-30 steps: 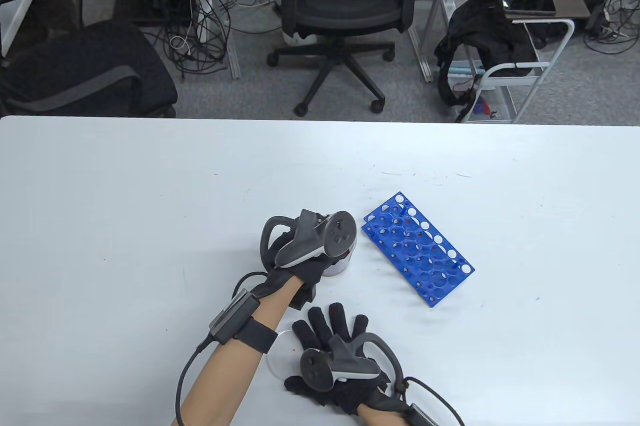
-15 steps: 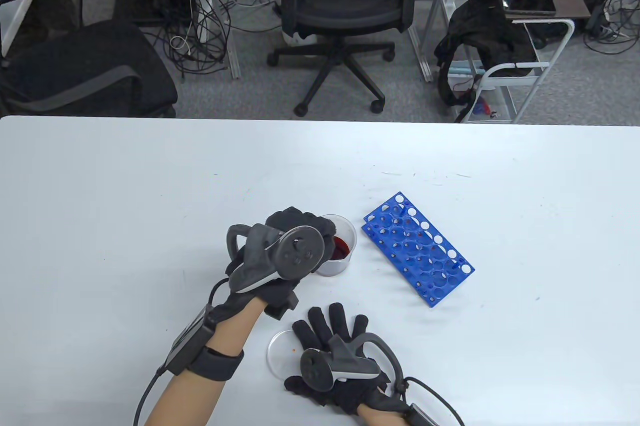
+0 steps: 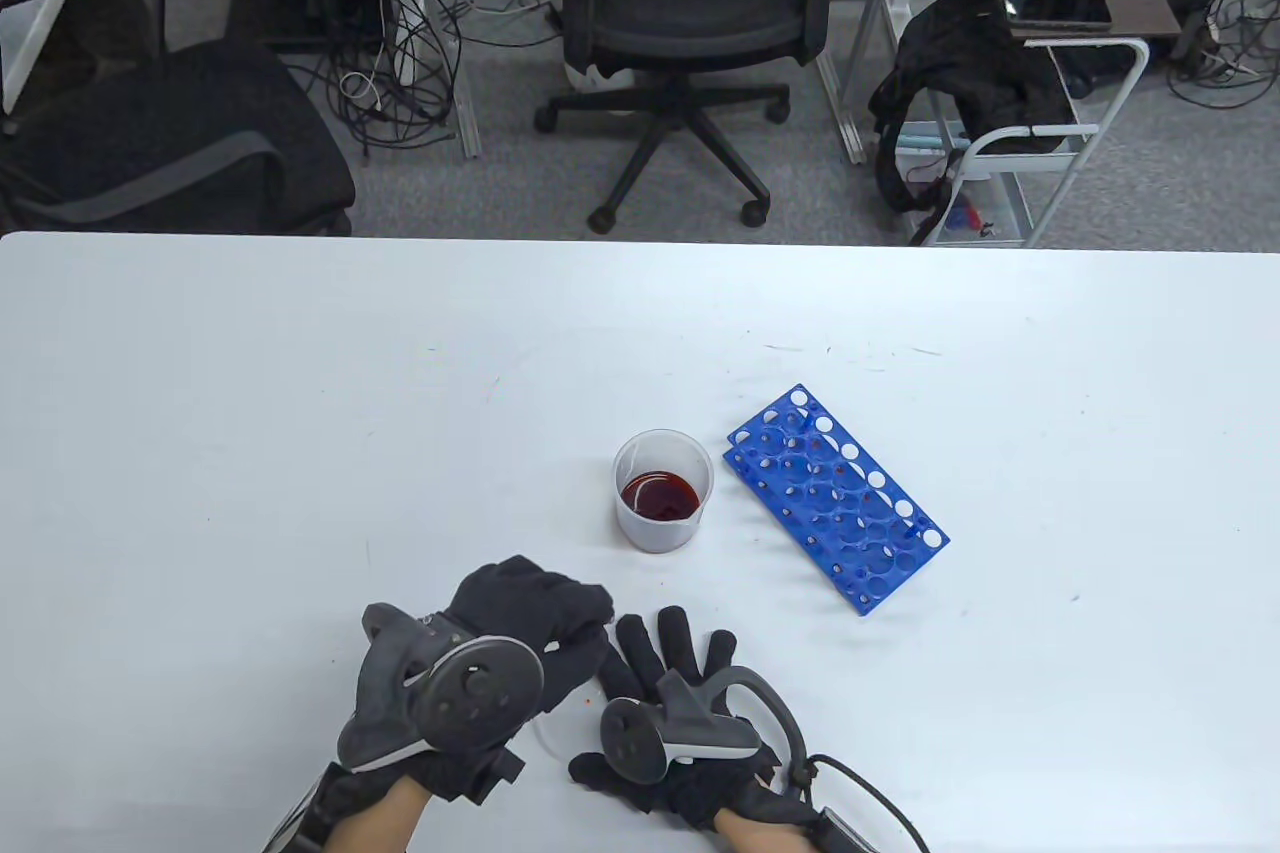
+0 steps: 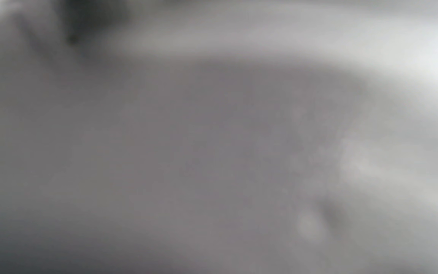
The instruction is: Dip glass rod and spread liquid on culture dish
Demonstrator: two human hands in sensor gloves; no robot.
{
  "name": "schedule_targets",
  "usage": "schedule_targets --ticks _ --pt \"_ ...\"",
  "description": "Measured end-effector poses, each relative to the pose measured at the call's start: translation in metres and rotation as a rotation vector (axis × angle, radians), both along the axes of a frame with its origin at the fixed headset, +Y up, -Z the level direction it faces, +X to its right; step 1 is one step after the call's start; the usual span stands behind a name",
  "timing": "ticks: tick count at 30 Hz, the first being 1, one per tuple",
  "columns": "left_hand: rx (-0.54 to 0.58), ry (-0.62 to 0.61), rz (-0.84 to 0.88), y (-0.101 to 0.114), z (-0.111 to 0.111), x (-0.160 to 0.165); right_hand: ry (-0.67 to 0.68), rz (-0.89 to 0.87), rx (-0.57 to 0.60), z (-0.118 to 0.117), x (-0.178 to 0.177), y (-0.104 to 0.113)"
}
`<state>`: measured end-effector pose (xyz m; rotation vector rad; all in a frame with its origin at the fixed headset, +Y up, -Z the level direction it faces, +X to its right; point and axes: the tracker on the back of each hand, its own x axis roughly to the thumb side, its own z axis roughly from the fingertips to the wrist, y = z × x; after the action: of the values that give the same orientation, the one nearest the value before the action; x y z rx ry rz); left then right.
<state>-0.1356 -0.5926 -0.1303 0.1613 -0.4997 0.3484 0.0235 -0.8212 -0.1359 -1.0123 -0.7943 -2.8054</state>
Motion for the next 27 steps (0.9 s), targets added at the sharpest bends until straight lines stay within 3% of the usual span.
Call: schedule_targets --ticks 9,20,27 --pt "-0.083 -0.002 -0.018 -0.034 0.018 -0.01 0.0 0.0 0.0 0.0 0.0 0.0" --pt "-0.155 0.024 -0.048 -0.072 0.01 -0.015 0.0 0.0 0.0 0.0 0.0 0.0" --pt "-0.198 0.021 -0.073 -0.084 0.007 -0.012 0.0 0.0 -0.003 0.0 0.0 0.0"
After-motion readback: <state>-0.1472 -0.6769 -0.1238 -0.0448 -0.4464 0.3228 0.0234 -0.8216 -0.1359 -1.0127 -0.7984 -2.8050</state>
